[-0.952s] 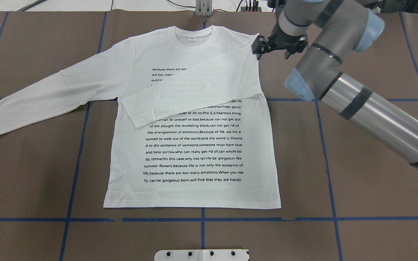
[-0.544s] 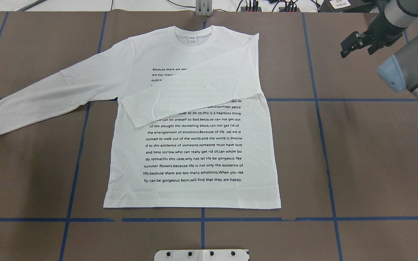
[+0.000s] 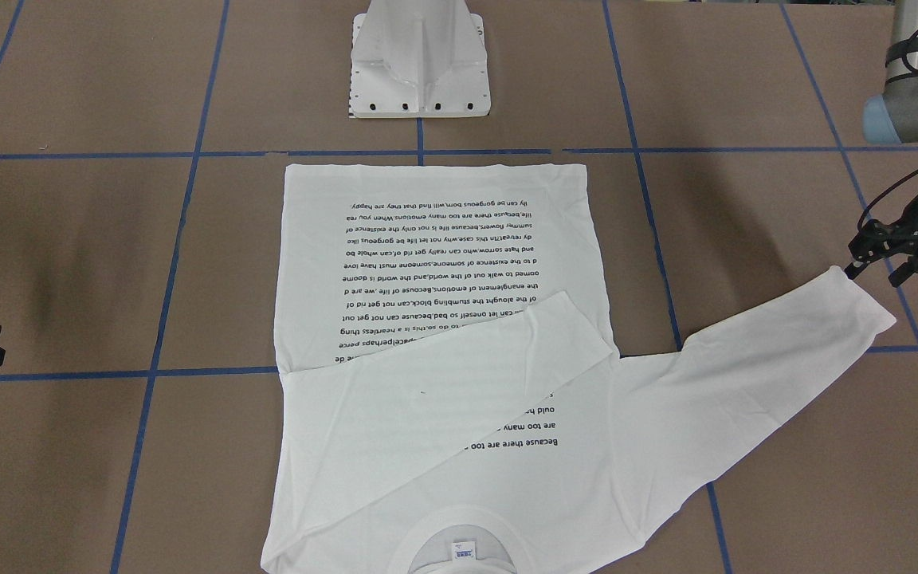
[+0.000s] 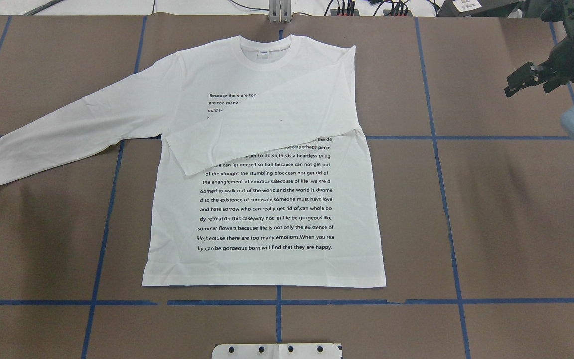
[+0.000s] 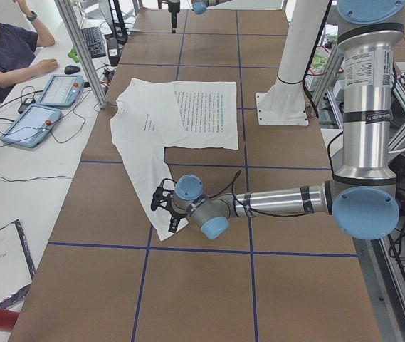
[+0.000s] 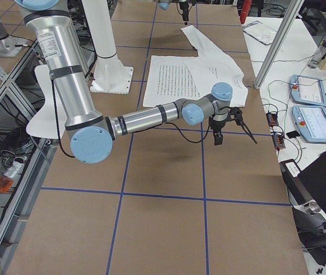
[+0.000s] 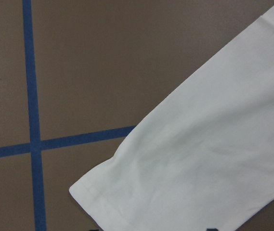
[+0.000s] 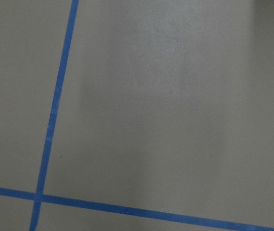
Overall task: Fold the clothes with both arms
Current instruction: 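Grasp the other sleeve cuff with the left gripper while the right arm withdraws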
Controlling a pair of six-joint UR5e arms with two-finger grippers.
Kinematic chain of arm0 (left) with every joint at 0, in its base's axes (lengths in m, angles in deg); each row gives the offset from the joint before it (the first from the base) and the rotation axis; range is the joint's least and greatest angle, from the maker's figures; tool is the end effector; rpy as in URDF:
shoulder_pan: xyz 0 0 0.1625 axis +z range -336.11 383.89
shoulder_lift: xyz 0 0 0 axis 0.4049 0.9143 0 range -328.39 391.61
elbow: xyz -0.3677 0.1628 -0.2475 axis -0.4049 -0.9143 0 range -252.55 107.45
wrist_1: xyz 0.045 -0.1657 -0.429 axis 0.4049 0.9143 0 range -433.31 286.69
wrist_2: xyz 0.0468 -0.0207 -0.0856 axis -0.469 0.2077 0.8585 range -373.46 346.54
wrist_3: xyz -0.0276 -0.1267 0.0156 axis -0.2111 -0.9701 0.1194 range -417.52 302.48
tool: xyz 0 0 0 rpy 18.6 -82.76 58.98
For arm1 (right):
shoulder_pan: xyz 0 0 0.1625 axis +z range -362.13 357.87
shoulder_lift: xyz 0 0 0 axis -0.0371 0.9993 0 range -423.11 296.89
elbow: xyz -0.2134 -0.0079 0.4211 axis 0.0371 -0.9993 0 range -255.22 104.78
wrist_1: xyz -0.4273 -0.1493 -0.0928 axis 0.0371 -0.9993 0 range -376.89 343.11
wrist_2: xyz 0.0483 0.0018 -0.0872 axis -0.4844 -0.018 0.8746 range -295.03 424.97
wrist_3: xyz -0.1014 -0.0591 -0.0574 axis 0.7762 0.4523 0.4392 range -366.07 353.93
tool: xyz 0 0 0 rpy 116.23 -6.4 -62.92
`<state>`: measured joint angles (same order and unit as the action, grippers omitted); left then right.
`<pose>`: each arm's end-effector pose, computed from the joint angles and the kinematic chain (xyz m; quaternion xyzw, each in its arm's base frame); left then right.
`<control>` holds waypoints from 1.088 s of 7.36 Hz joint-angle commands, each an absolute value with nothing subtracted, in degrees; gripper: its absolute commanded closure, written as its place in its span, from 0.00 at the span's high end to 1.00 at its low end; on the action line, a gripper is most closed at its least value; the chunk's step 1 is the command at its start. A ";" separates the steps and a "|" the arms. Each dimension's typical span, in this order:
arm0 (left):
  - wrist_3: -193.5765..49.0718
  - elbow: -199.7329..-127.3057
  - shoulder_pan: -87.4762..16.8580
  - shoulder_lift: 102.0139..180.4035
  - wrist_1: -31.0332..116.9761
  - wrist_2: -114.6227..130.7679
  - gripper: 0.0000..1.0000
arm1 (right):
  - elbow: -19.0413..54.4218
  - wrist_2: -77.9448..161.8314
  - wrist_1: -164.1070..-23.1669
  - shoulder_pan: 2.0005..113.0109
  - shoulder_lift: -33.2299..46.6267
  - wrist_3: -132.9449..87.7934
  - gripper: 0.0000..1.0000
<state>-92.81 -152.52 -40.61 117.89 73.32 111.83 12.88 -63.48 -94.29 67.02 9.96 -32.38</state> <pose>0.1823 -0.5166 0.7492 0.1576 0.4196 0.0347 0.8933 -0.2007 -0.6732 0.5439 0.0787 -0.3832 -0.0349 0.9196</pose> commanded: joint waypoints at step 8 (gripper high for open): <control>-92.68 -152.18 -35.62 116.87 73.29 109.15 0.69 | 12.94 -63.27 -94.06 66.96 10.72 -32.27 1.00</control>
<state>-92.68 -152.23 -35.78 116.94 73.36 109.62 12.94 -63.27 -94.06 66.97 10.71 -32.27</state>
